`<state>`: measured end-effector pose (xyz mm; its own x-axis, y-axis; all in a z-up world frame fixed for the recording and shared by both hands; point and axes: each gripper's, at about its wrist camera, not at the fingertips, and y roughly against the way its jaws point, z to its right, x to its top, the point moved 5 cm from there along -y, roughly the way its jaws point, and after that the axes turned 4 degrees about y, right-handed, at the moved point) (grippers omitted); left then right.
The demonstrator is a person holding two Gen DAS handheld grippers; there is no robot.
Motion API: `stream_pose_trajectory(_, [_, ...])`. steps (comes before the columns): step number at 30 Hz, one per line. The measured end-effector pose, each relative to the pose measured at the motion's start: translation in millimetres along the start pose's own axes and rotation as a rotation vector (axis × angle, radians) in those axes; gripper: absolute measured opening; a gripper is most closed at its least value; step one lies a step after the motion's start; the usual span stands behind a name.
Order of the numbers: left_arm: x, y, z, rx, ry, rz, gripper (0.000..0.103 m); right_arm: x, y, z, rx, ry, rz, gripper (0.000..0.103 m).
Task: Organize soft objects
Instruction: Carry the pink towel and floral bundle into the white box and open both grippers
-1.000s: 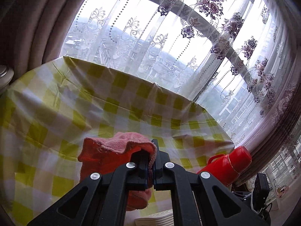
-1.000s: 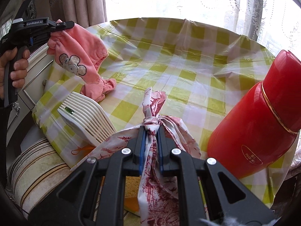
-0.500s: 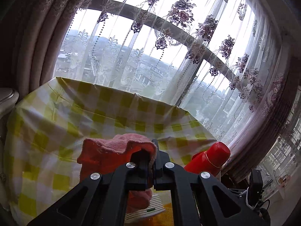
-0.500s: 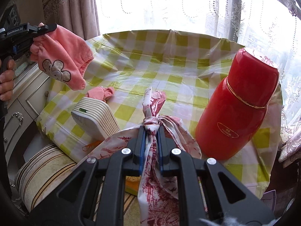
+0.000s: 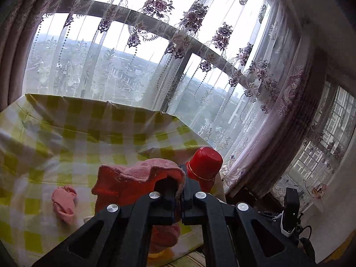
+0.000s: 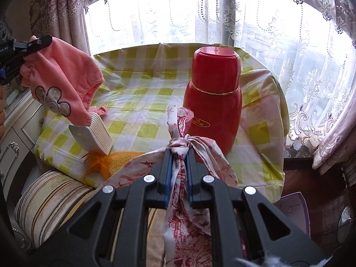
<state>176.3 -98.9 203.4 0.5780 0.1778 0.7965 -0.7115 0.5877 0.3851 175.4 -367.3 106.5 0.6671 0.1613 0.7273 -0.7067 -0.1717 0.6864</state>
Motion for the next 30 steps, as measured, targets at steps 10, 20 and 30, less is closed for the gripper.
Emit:
stream_pose_trajectory(10, [-48,-43,84,-0.15,-0.057,-0.129,0.003,-44,41,67,-0.123,-0.101,-0.018,0.015])
stream_pose_trajectory(20, [-109,-96,164,-0.287,-0.092,-0.291,0.003,-91,65,120,-0.214,-0.183,-0.066,0.015])
stream_pose_trajectory(30, [-173,-128,242,-0.391,-0.134,-0.446,0.003,-128,95,168,-0.309,-0.272,-0.09,0.015])
